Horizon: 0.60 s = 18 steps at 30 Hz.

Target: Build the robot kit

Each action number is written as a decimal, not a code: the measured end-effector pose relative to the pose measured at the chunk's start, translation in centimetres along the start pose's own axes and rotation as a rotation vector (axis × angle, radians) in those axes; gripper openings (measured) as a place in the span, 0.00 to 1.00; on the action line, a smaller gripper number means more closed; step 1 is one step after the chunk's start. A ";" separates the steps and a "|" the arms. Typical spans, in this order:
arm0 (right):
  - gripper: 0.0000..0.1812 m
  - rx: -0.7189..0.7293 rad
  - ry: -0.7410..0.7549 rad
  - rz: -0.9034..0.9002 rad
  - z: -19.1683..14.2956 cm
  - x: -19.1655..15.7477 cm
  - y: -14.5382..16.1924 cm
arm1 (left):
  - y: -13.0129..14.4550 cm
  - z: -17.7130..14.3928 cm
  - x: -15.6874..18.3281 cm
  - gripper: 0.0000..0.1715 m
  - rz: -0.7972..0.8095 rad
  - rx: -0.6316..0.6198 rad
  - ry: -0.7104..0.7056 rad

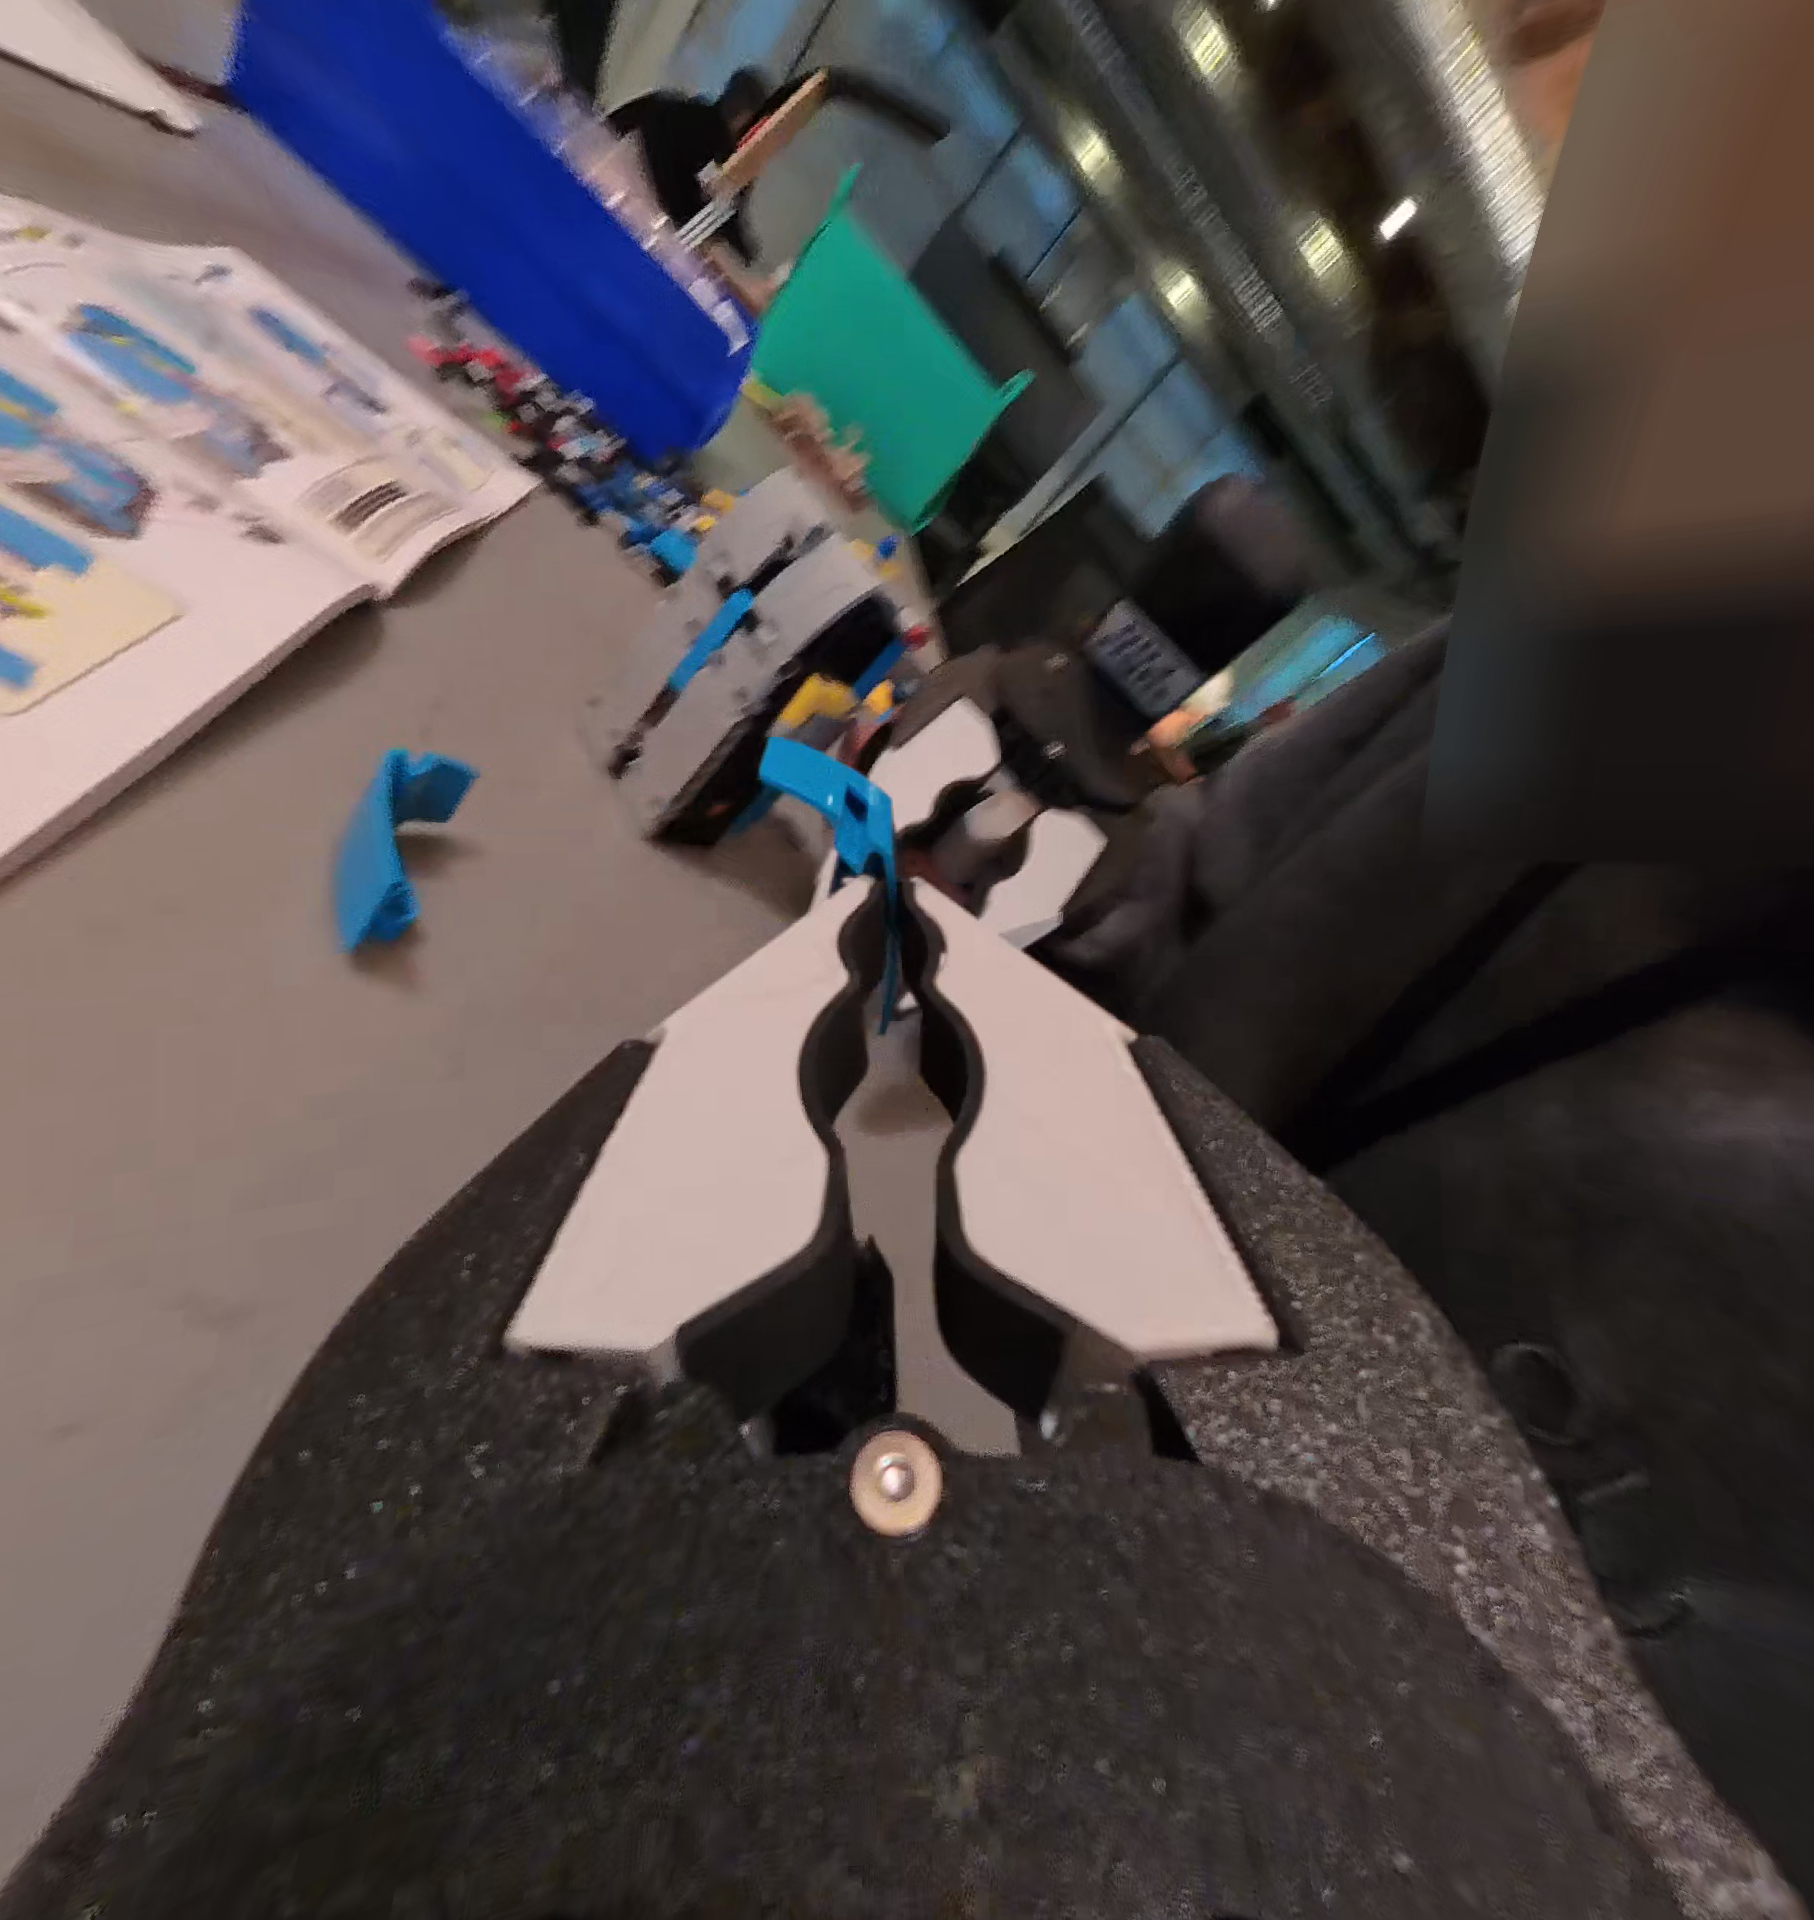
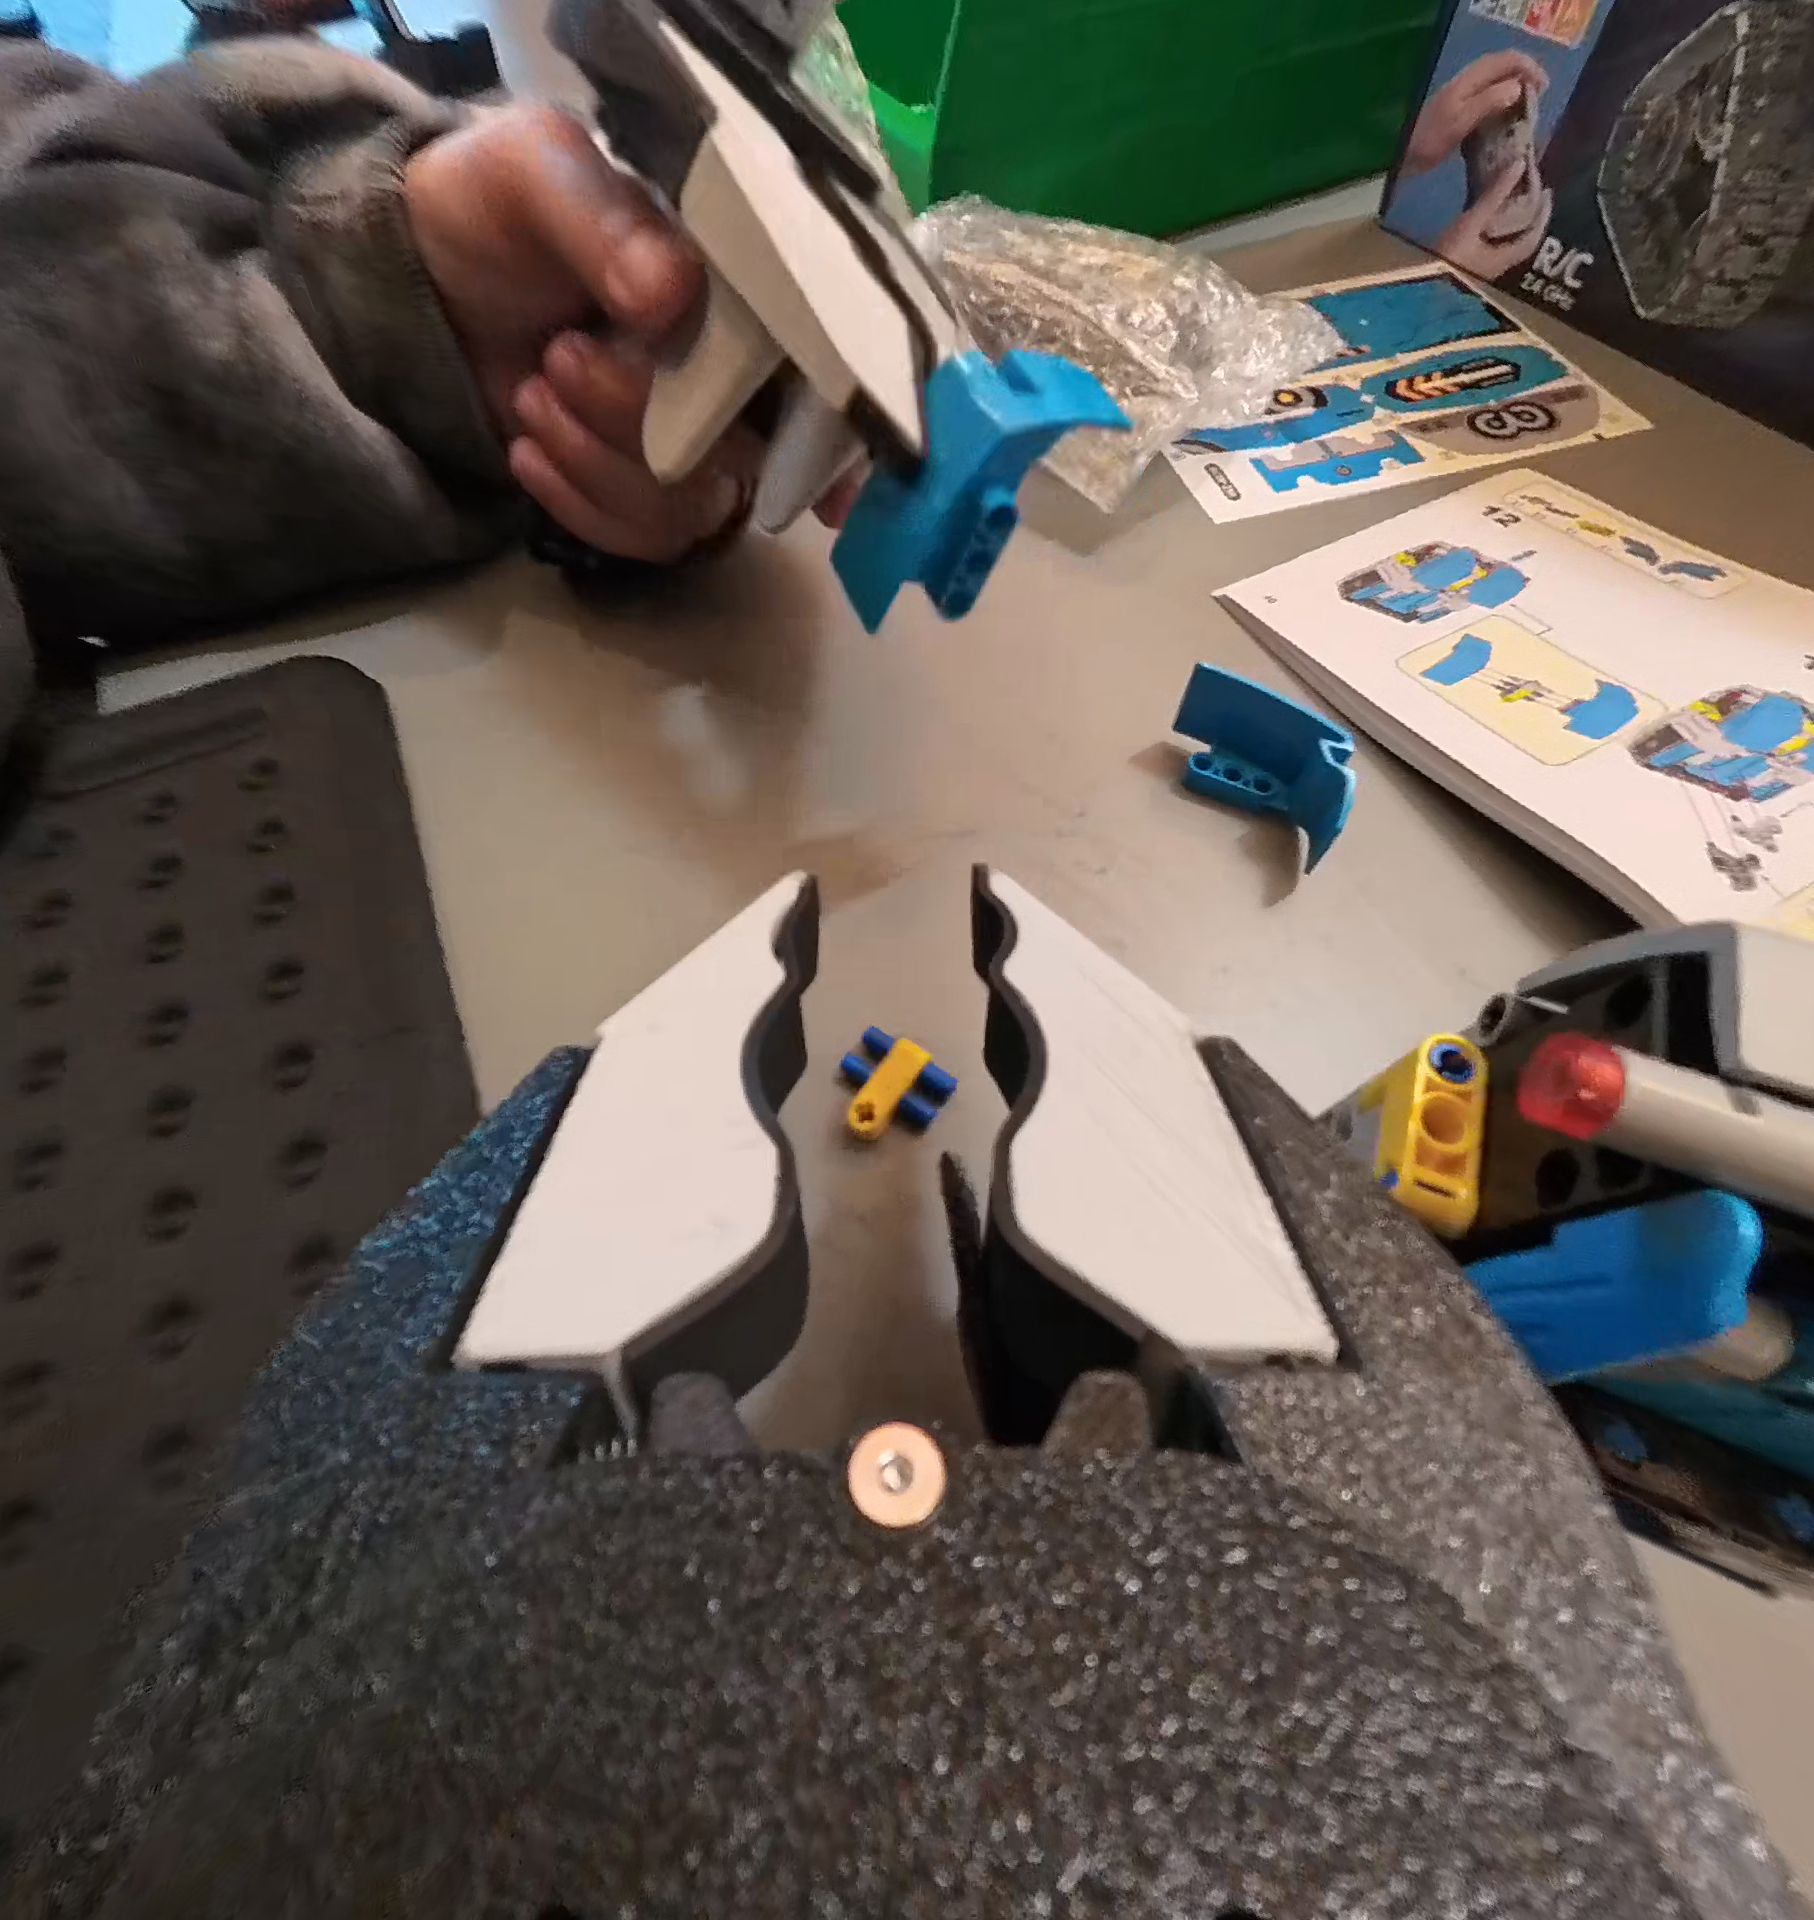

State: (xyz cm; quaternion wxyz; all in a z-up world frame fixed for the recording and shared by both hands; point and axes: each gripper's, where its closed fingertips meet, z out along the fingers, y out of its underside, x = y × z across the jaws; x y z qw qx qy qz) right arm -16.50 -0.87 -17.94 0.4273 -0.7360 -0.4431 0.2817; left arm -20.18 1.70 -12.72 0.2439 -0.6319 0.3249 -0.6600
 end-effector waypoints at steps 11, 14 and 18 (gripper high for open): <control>0.09 0.313 -0.239 0.270 -2.7 -0.8 -5.1 | -1.1 0.3 2.5 0.00 -0.222 0.122 0.258; 0.09 0.346 -0.340 0.383 -2.9 -1.0 -5.7 | -0.5 0.9 2.9 0.00 -0.204 0.094 0.259; 0.09 0.366 -0.356 0.431 -2.9 -0.9 -6.1 | 0.4 1.9 4.0 0.00 -0.186 0.059 0.282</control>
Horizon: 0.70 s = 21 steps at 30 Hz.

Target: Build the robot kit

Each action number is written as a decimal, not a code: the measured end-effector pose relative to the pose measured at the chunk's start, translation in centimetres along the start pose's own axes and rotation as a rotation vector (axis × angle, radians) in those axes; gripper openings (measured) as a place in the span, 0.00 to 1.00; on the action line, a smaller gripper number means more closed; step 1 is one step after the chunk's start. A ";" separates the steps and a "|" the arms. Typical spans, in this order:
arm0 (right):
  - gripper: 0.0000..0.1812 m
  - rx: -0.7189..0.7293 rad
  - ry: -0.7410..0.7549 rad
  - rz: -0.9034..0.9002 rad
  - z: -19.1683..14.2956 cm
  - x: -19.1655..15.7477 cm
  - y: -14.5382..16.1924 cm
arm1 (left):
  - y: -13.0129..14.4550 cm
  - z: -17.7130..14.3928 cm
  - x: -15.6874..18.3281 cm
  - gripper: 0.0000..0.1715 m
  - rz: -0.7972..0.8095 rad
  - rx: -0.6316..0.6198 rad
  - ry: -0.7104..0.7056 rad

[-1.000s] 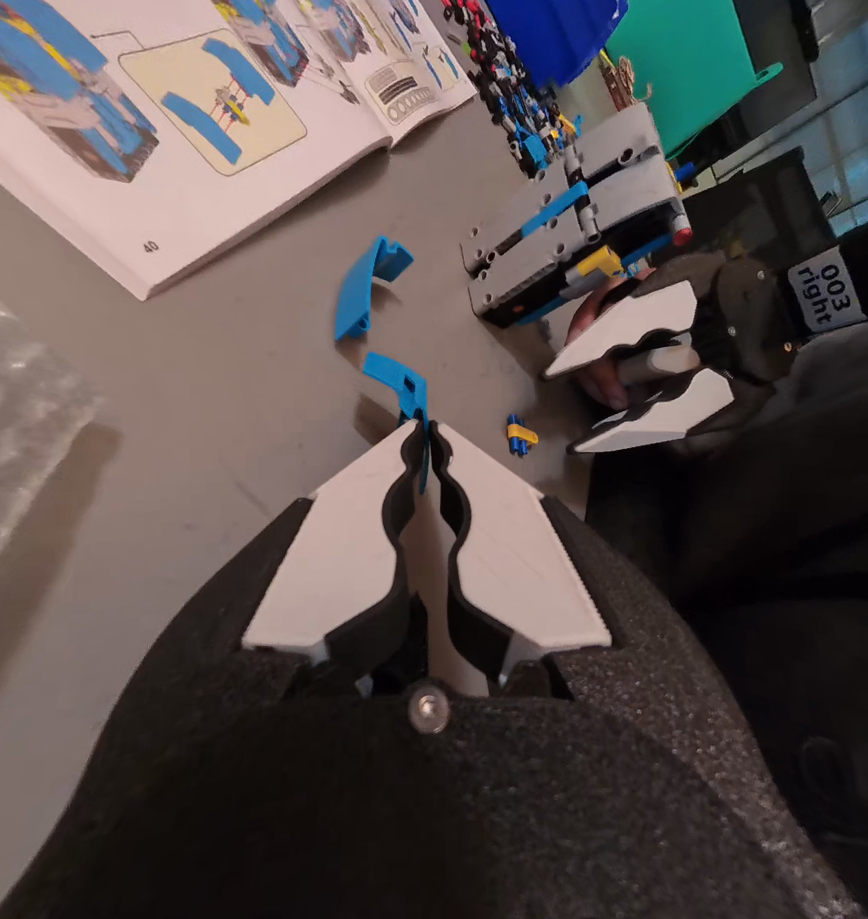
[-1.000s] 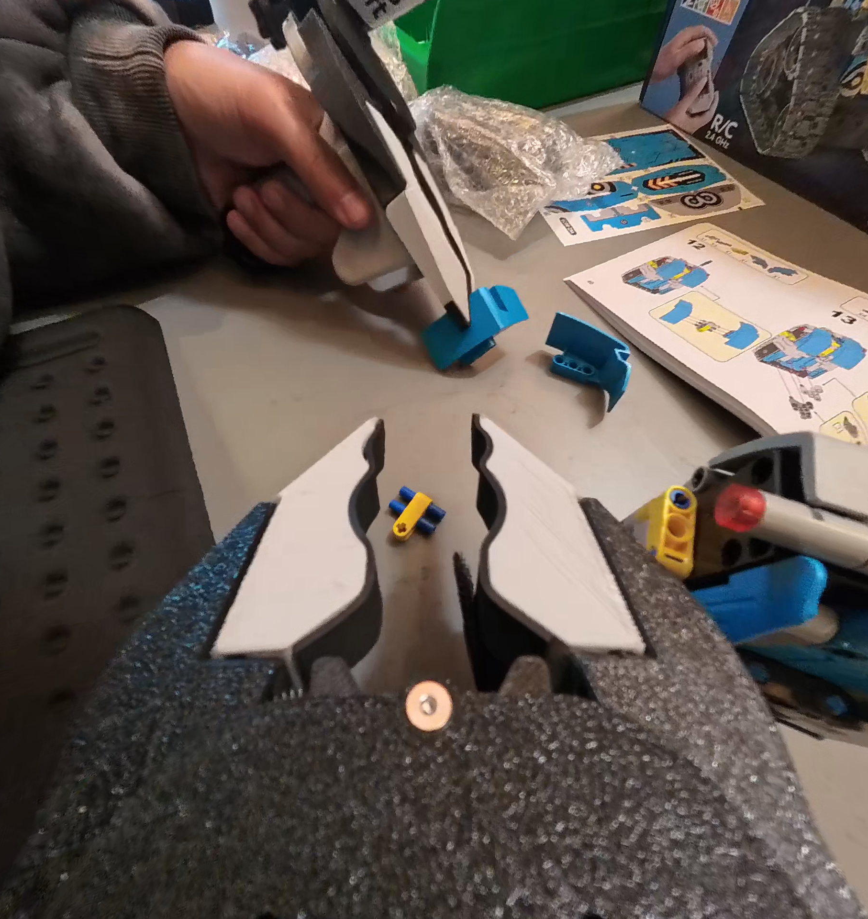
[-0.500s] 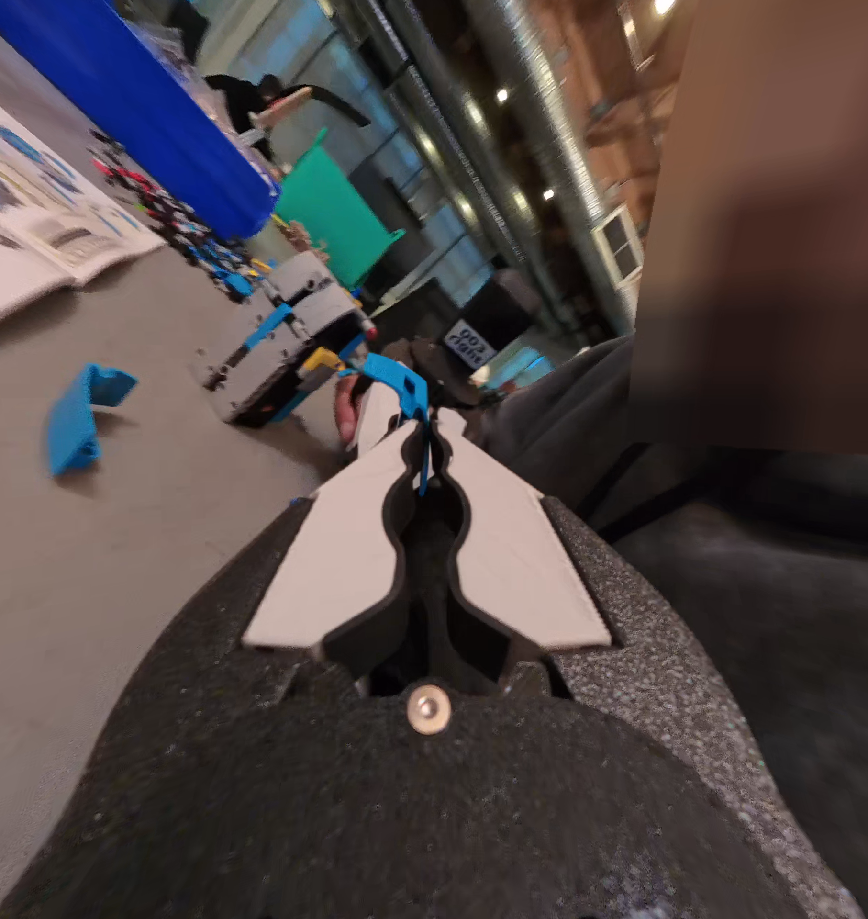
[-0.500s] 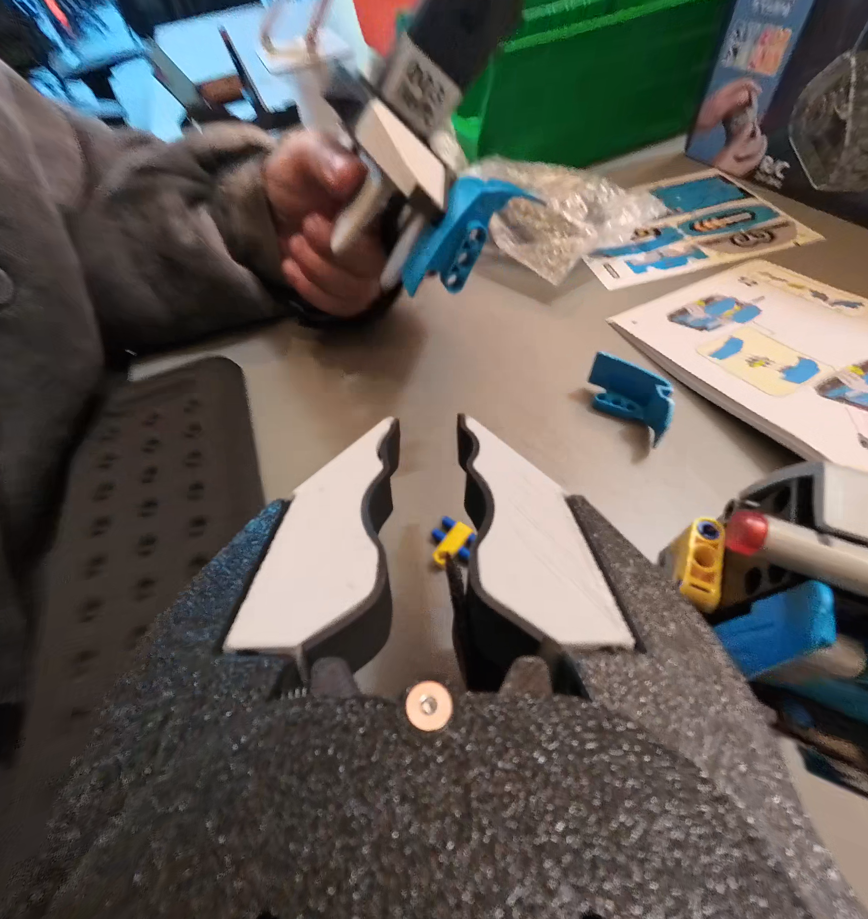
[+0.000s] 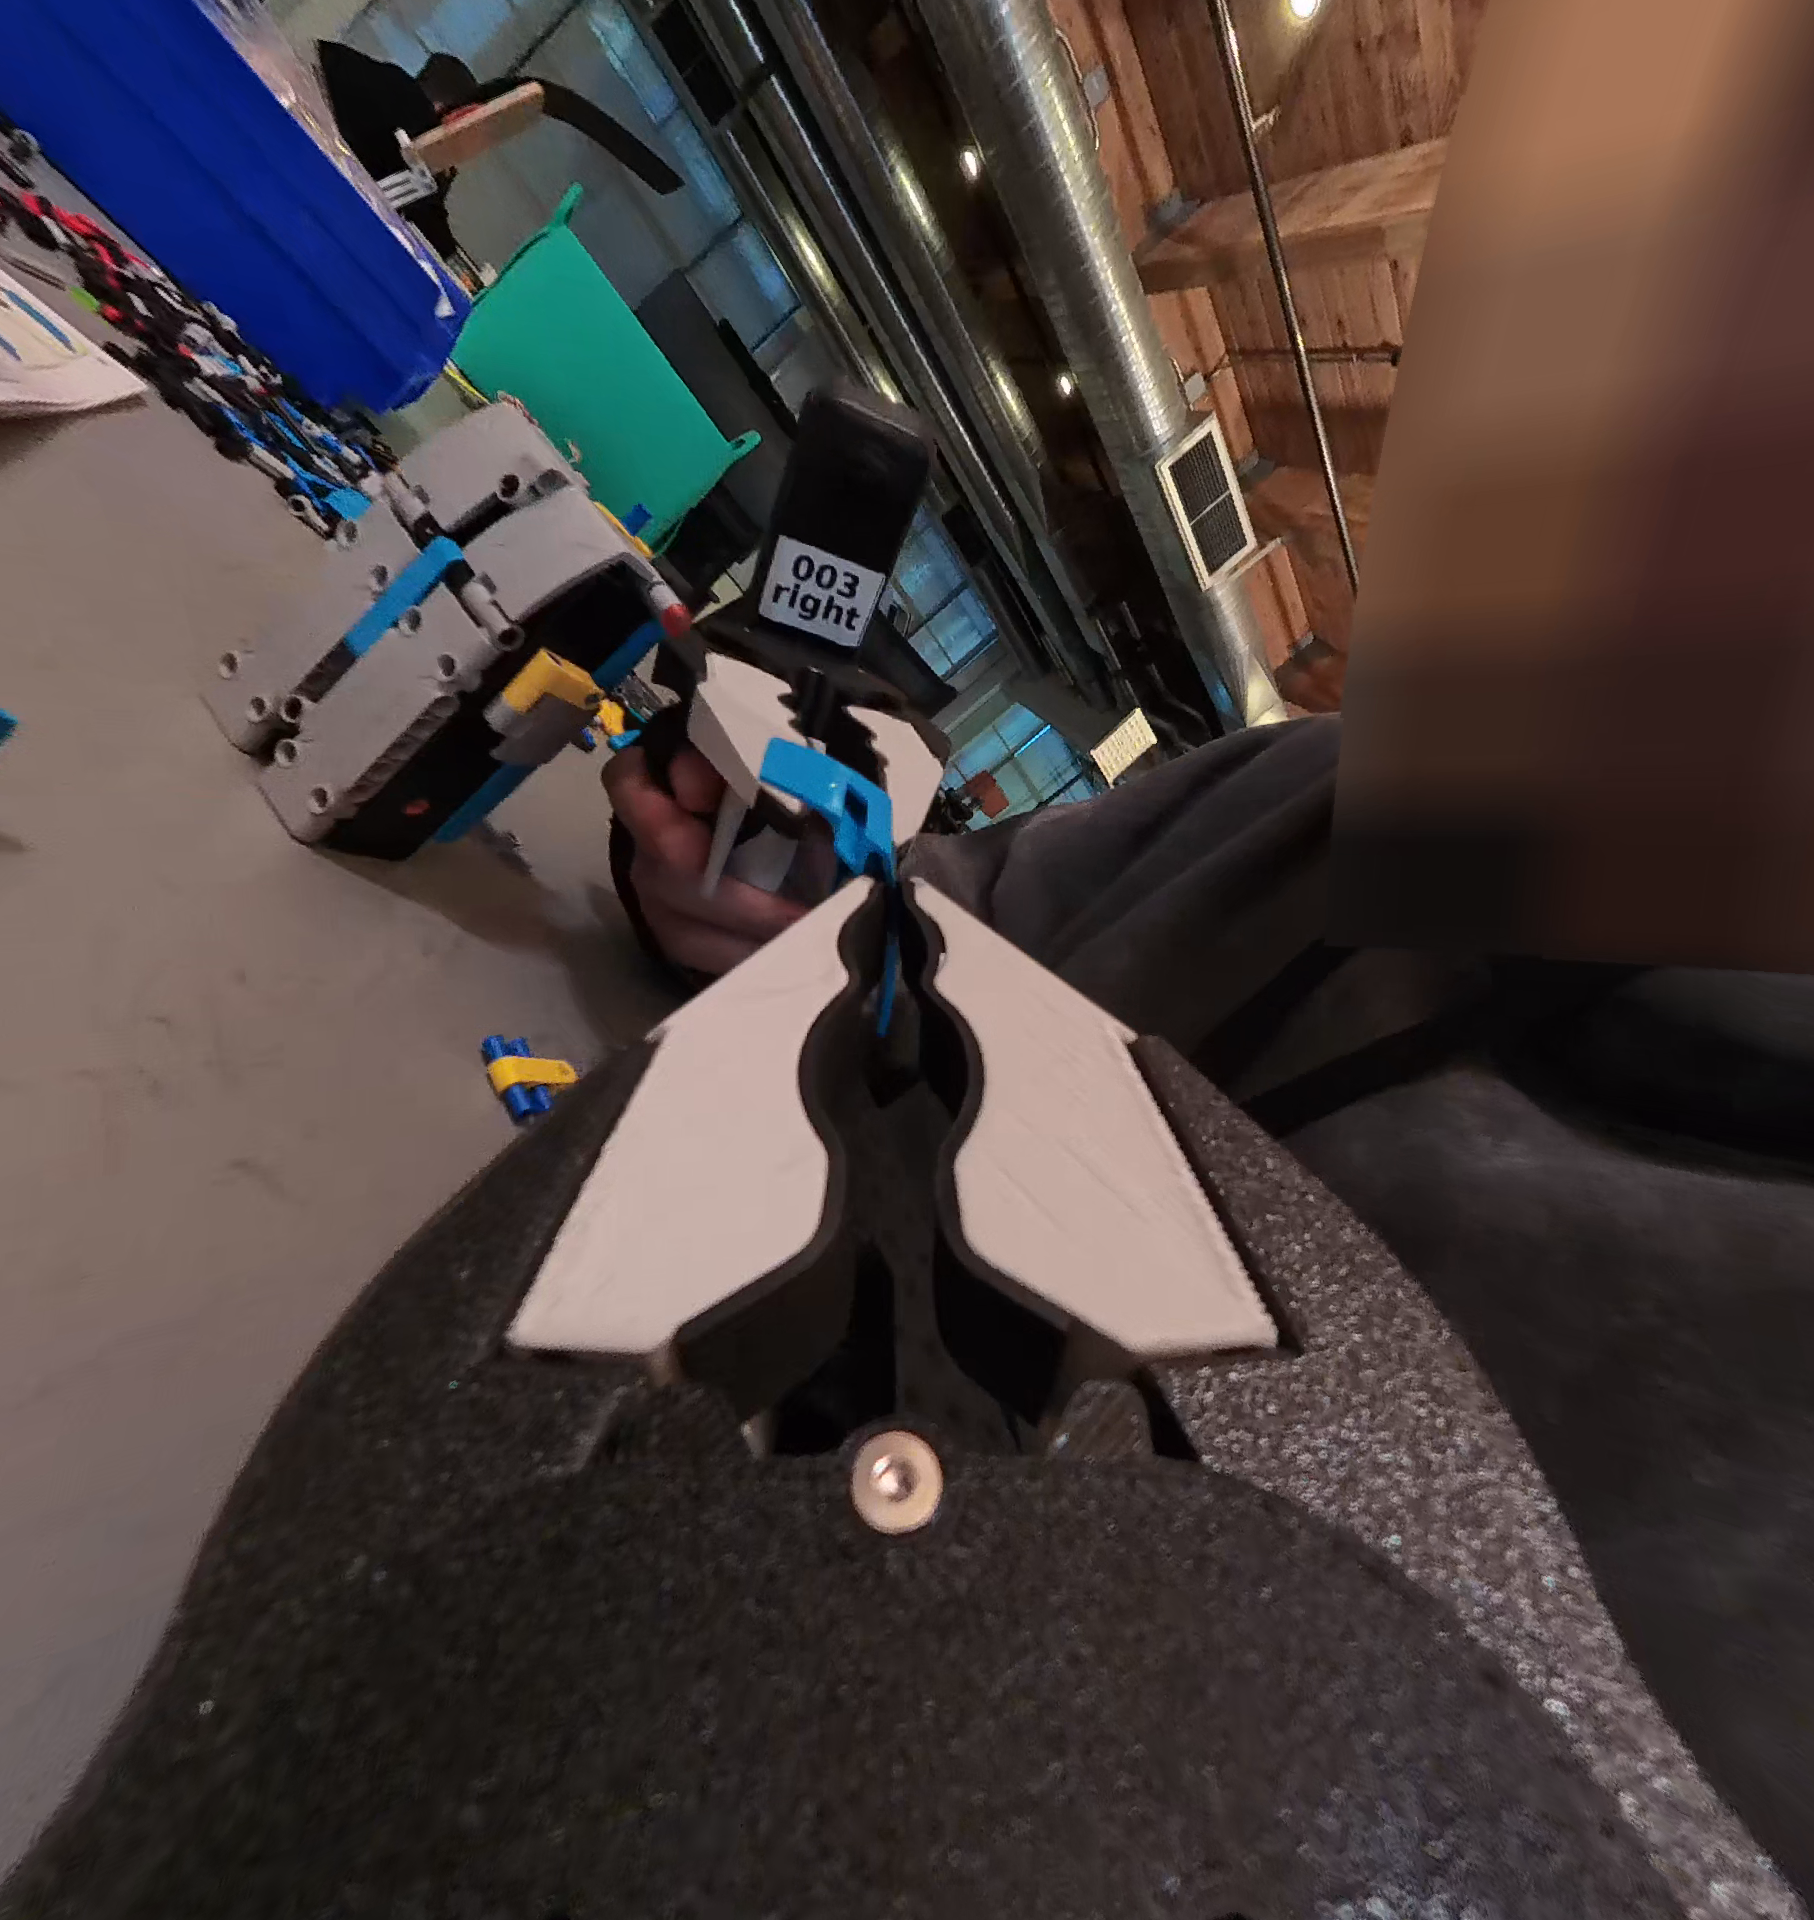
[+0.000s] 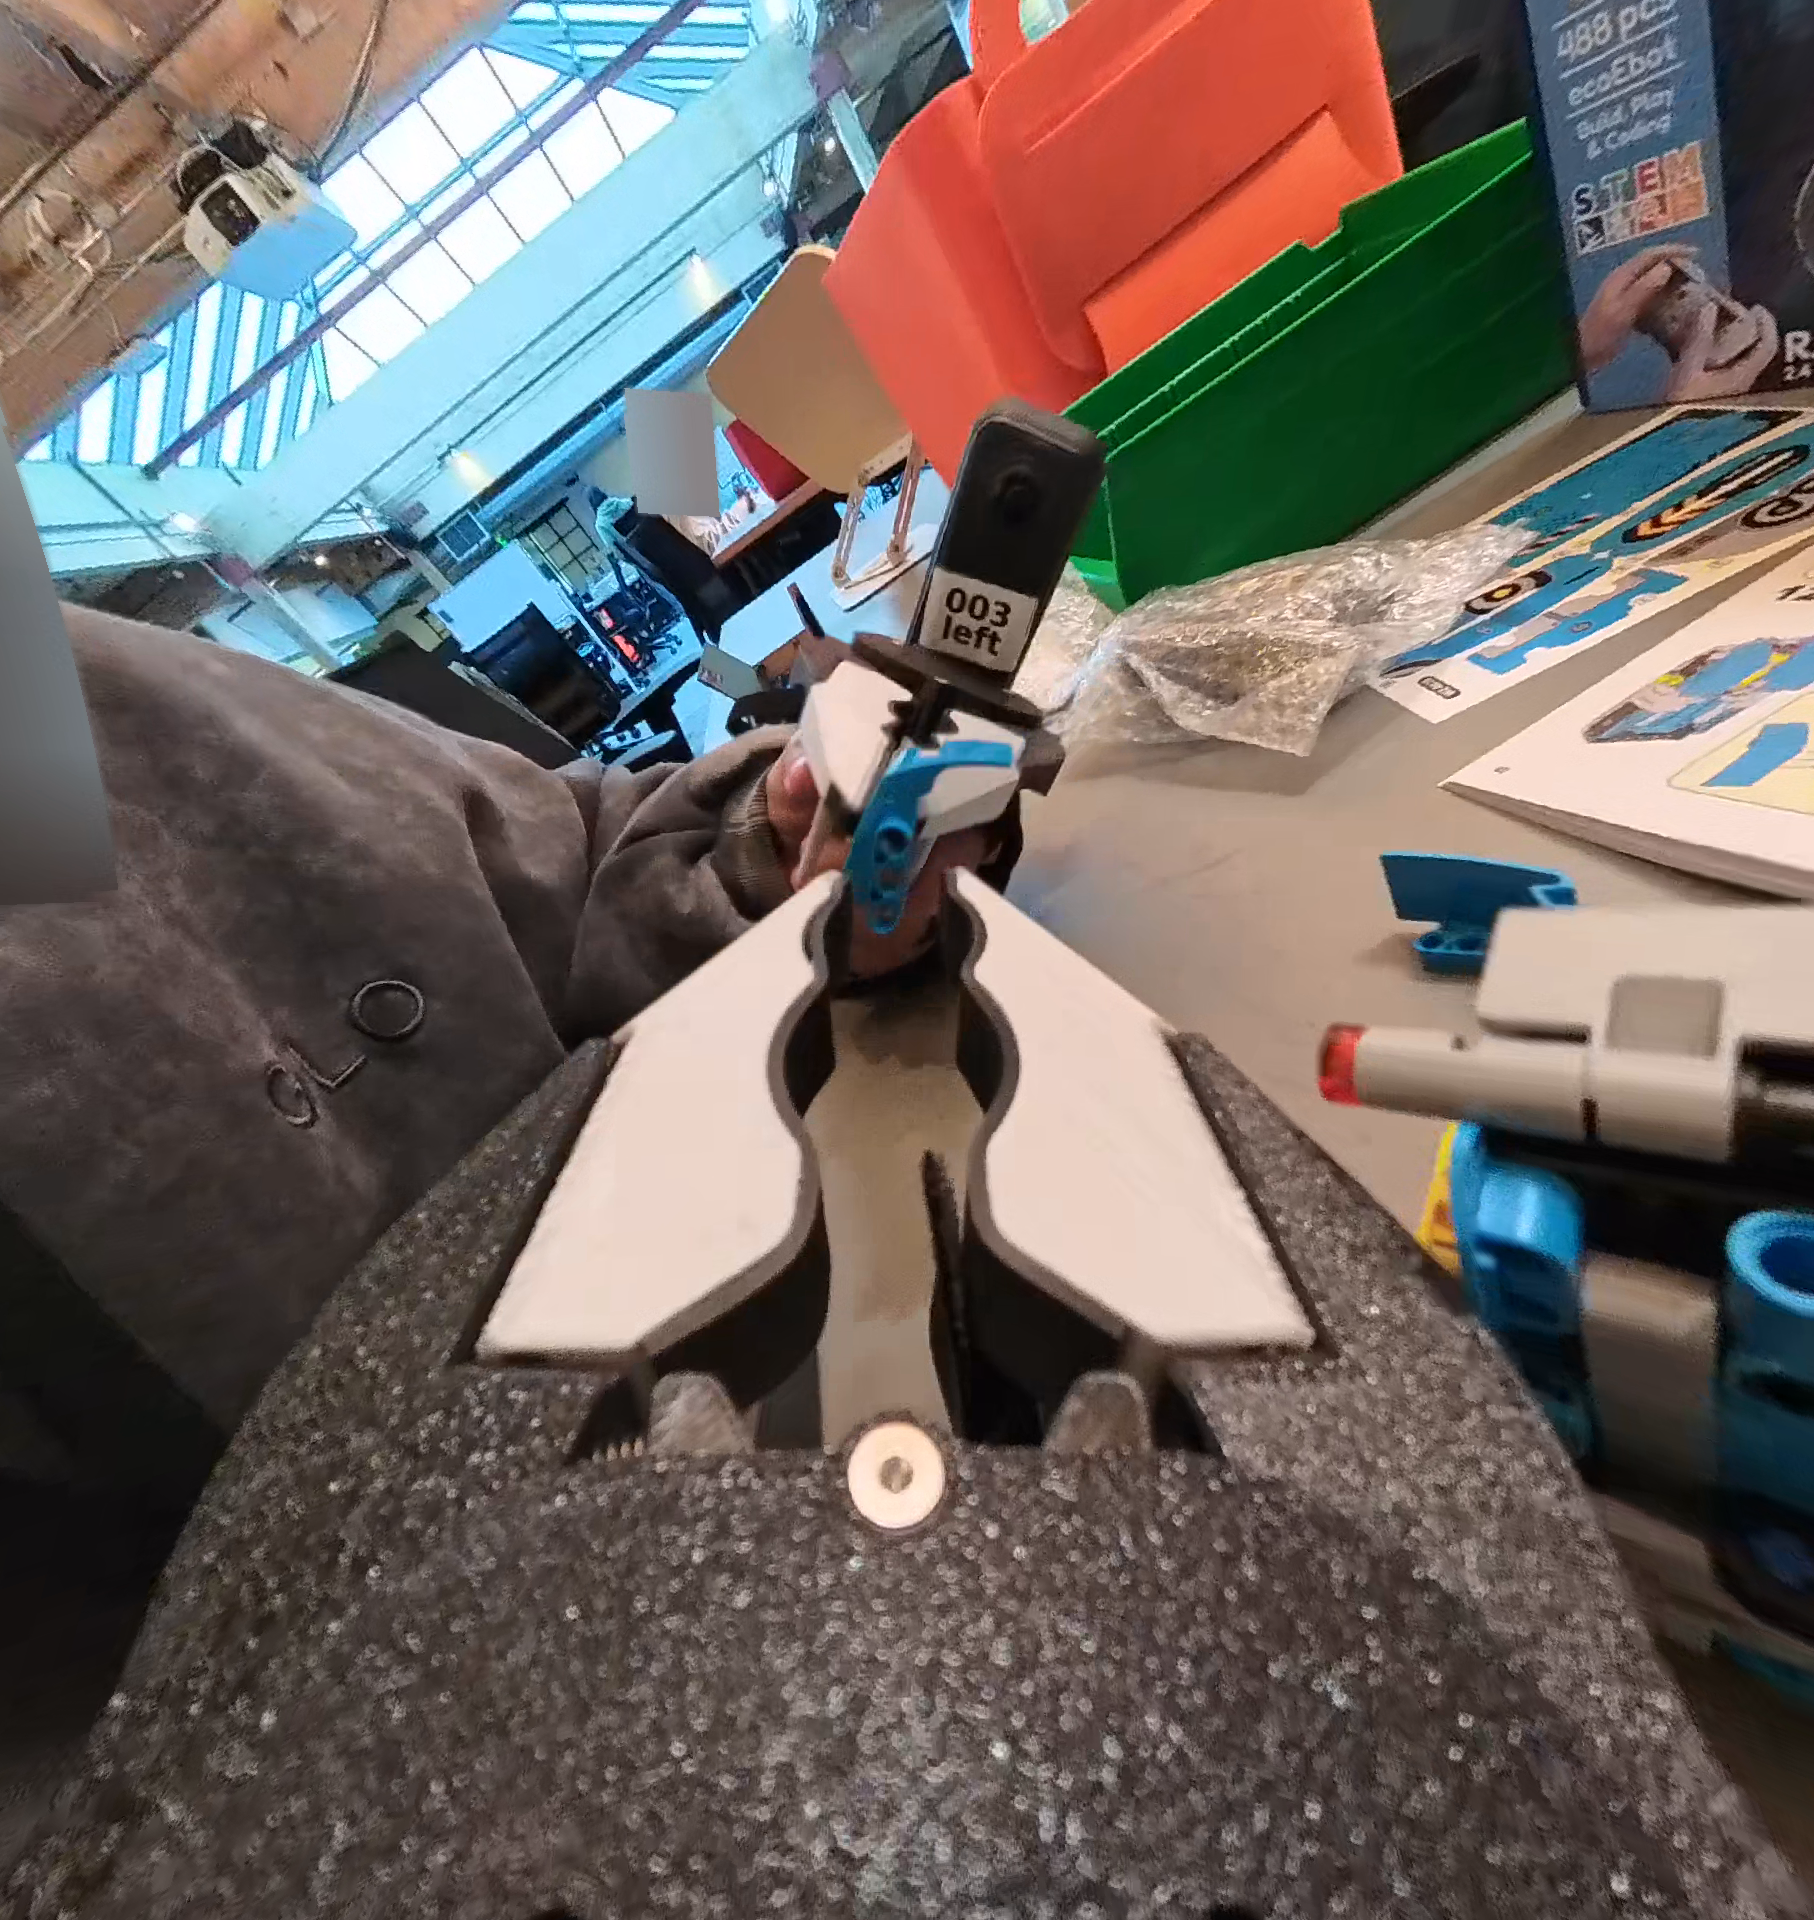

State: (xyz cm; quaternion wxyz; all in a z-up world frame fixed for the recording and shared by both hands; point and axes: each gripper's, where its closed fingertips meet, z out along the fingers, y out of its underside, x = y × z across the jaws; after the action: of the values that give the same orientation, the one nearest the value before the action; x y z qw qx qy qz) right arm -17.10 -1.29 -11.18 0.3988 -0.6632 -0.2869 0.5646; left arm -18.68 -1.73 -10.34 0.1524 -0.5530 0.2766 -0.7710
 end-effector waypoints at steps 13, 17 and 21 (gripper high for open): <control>0.11 -0.029 -0.017 -0.003 0.3 -0.5 0.5 | -0.2 0.4 -0.1 0.00 -0.036 0.046 -0.002; 0.08 -0.056 -0.001 -0.022 0.6 -0.6 0.9 | 0.3 0.8 -0.2 0.00 -0.007 0.030 -0.024; 0.08 -0.063 -0.013 0.077 0.8 -0.2 1.3 | 0.0 0.8 -1.0 0.17 0.048 0.034 -0.106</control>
State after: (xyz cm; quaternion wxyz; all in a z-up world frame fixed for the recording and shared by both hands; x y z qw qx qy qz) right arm -17.98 -1.99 -12.16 0.3542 -0.6823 -0.2813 0.5744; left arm -17.57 -1.44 -10.93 0.1946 -0.5835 0.2682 -0.7414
